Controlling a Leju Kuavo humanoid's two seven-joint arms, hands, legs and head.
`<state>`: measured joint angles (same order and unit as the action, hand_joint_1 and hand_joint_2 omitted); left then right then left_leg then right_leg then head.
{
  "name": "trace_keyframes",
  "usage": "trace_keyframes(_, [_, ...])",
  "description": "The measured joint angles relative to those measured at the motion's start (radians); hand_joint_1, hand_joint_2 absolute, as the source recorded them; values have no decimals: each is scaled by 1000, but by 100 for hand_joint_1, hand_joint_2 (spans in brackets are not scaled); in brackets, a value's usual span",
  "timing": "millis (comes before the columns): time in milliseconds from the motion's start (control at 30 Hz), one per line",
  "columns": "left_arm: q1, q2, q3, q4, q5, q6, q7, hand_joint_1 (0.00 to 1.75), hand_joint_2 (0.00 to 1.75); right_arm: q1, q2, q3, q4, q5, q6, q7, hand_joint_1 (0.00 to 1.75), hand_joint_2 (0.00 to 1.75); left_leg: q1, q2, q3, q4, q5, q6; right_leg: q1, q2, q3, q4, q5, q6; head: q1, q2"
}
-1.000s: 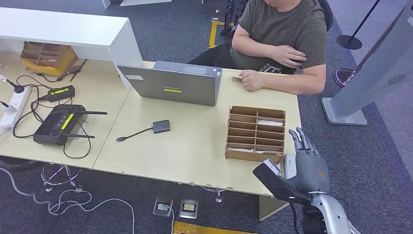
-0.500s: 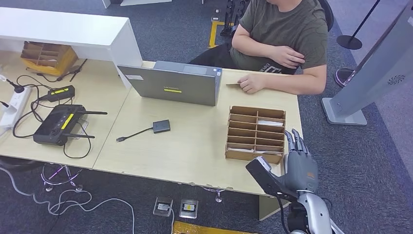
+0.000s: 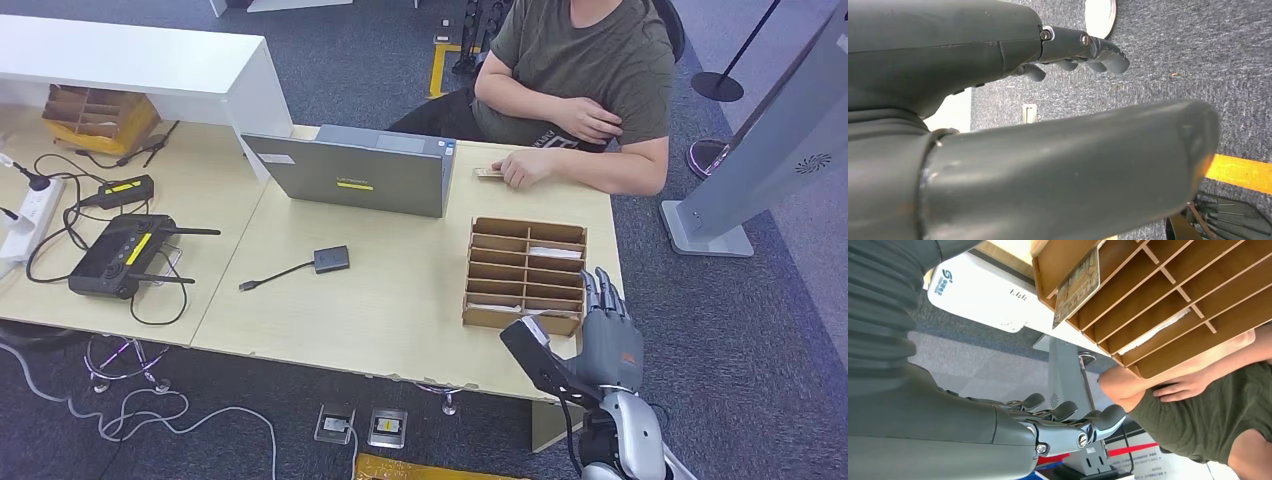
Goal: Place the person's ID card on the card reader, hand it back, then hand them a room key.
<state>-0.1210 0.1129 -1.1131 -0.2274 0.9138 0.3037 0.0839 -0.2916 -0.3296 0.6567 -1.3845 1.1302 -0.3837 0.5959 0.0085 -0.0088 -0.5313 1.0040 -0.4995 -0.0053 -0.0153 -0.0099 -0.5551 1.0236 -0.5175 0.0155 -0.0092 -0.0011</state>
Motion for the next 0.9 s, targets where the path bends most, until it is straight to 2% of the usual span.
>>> trace_keyframes(900, [-5,-1,0,0,-2,-1,10,0,0,-89,12,1,106,40,72,-6,0,175,0,0,0,0,0,0,0,0,0,0,0,0,0,0])
